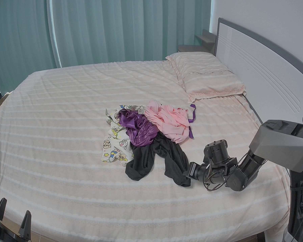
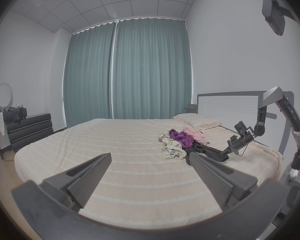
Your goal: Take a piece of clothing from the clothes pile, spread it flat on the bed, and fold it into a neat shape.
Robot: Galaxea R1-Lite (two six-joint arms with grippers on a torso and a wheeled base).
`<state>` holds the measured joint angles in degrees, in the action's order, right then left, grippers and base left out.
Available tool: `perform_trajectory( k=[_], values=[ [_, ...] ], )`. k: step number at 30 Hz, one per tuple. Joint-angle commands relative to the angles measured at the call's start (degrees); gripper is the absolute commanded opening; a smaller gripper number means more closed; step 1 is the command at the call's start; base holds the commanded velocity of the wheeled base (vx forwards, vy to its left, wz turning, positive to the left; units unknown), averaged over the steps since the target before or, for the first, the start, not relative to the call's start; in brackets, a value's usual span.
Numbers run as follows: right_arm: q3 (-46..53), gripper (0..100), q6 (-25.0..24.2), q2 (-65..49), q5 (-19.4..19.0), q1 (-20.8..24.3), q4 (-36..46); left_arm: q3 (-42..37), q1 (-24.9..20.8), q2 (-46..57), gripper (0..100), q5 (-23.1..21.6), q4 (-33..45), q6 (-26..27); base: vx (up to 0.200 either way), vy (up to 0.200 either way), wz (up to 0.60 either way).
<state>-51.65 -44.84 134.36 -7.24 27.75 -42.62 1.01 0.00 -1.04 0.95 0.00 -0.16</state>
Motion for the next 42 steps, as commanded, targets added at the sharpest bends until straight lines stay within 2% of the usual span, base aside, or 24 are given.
perform_trajectory(
  k=[1,15,22,25,26,28,29,30,32,34,38,42],
  values=[
    [5.9,0,-2.4,-6.9,-1.9,-1.0,-2.1,-0.9,0.0,1.0,100,0.0,0.0,0.0,0.0,0.0,0.0],
    [23.8,0,-3.0,-15.1,-1.9,-0.6,-19.6,-0.9,0.0,1.0,100,-0.2,-0.1,0.6,0.0,0.0,0.0],
    [26.9,0,-6.9,-15.2,-1.8,-0.5,-23.7,-0.9,0.2,1.0,100,-0.2,-0.3,1.6,0.0,0.0,0.0],
    [27.7,0,-7.2,-15.0,-1.7,-0.5,-24.3,-0.7,0.2,1.0,100,-0.2,-0.8,1.3,0.0,0.0,0.0],
    [28.4,0,-7.3,-15.1,-1.8,-0.5,-24.7,3.3,0.0,0.3,100,-0.7,-3.0,0.2,0.0,0.0,0.0],
    [29.2,0,-7.5,-15.4,-1.8,-0.5,-25.4,12.9,-0.4,-6.8,100,-2.0,-6.9,-4.1,0.0,0.0,0.0],
    [29.5,0,-7.5,-15.2,-1.8,-0.5,-25.9,13.9,0.0,-10.7,100,-3.1,-7.7,-4.9,0.0,0.0,0.0],
    [29.5,0,-7.5,-15.2,-1.8,-0.5,-26.1,14.0,0.0,-11.5,100,-3.6,-7.7,-4.7,0.0,0.0,0.0],
    [30.7,0,-7.6,-14.8,-1.9,-0.5,-27.7,12.9,-0.9,-14.1,100,-9.8,-6.3,0.2,0.0,0.0,0.0],
    [31.3,0,-7.6,-13.9,-2.0,-0.5,-28.8,10.9,-1.1,-17.9,100,-14.1,-2.5,1.0,0.0,0.0,0.0],
    [31.5,0,-7.5,-11.7,-1.8,-0.9,-31.9,9.4,-1.7,-26.9,100,-16.7,-0.8,2.6,0.0,0.0,0.0],
    [31.5,0,-7.5,-10.0,-1.8,-1.0,-33.8,9.7,-5.3,-41.1,100,-16.9,-1.6,3.1,0.0,0.0,0.0]
  ],
)
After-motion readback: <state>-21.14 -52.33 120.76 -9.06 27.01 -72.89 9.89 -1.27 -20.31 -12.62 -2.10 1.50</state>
